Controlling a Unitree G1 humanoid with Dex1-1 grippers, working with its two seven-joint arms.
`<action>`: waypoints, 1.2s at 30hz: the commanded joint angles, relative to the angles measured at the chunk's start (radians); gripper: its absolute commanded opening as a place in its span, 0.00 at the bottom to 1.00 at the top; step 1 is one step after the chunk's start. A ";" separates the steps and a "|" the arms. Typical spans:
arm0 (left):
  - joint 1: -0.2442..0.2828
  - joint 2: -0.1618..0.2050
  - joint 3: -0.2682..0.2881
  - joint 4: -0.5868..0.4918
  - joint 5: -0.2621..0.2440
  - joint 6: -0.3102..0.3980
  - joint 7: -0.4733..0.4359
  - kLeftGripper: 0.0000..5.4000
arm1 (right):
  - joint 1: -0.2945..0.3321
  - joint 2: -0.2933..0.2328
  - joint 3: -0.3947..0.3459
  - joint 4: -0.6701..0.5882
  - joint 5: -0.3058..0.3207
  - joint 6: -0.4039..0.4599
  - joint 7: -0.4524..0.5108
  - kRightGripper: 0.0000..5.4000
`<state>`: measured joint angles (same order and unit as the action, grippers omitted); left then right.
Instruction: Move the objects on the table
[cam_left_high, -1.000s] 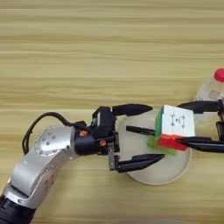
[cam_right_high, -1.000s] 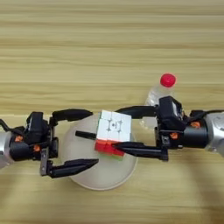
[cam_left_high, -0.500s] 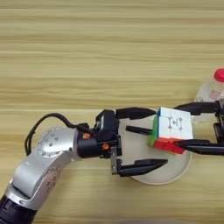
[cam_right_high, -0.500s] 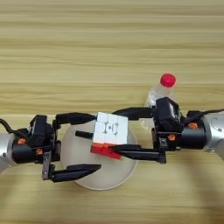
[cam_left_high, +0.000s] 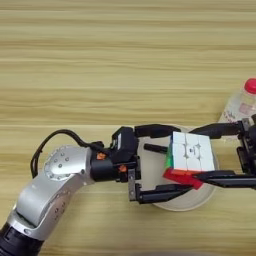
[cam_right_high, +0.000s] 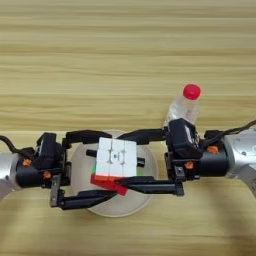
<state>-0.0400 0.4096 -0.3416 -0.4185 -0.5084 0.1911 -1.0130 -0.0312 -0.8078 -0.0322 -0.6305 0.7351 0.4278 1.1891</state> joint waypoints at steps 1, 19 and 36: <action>-0.017 0.002 -0.008 0.008 0.017 0.004 0.001 1.00 | -0.005 -0.013 0.002 -0.014 0.012 0.008 0.000 0.61; -0.019 0.002 -0.012 0.008 0.016 0.000 -0.003 0.80 | -0.020 -0.009 0.005 -0.024 0.018 0.006 -0.007 0.61; -0.017 -0.003 -0.009 0.016 0.028 -0.016 0.008 0.61 | -0.013 -0.011 0.018 -0.017 -0.014 -0.010 -0.015 0.61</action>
<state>-0.0485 0.4068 -0.3550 -0.4113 -0.4984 0.1835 -1.0140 -0.0336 -0.8079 -0.0255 -0.6347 0.7342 0.4263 1.1693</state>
